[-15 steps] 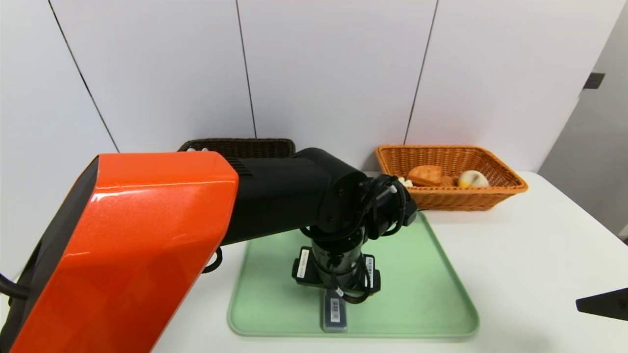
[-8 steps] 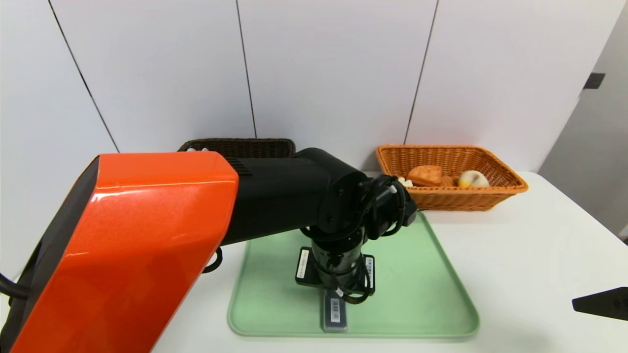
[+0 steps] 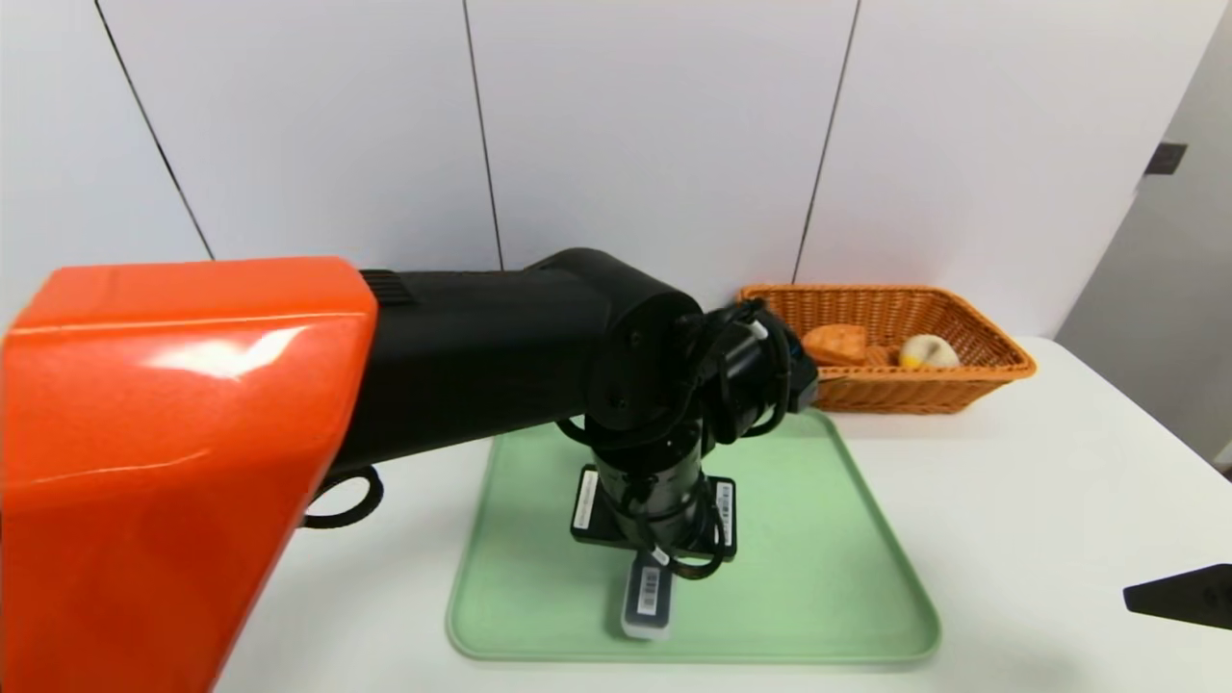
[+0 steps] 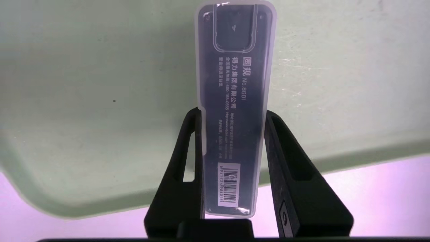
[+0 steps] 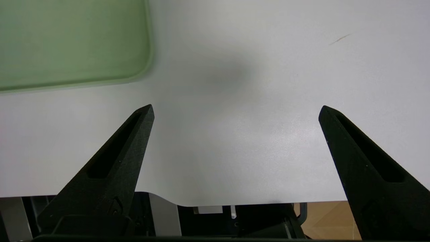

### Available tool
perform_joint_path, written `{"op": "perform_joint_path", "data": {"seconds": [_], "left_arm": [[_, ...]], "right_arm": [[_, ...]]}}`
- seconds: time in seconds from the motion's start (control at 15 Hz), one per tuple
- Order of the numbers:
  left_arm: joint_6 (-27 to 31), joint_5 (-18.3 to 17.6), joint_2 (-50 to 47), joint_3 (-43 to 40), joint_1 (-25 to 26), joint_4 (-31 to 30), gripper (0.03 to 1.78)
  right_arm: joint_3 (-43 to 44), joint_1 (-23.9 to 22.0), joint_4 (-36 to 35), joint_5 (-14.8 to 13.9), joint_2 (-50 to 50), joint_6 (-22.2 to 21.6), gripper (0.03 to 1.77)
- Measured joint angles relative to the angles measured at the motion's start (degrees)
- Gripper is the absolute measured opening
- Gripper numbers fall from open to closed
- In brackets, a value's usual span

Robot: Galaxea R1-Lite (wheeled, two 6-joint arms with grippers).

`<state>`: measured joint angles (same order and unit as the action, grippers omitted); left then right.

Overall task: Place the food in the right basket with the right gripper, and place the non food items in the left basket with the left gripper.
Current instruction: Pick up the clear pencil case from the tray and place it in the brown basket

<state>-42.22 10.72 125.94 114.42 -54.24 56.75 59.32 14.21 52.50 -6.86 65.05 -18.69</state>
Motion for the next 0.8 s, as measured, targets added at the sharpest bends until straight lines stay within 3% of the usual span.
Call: {"op": "perform_joint_path", "data": {"seconds": [0.27, 0.47, 0.8], "left_arm": [[1.1, 0.2, -7.1, 0.0, 0.8, 0.1, 0.55], [6.7, 1.4, -14.4, 0.0, 6.5, -2.4, 0.55], [15.6, 3.2, -19.0, 0.0, 19.6, -17.6, 0.55]], "right_arm": [[0.0, -0.2, 0.0, -0.1, -0.1, -0.2, 1.70], [-0.9, -0.2, 0.0, -0.3, 0.0, -0.3, 1.70], [-1.9, -0.2, -0.3, -0.4, 0.8, 0.0, 1.70]]}}
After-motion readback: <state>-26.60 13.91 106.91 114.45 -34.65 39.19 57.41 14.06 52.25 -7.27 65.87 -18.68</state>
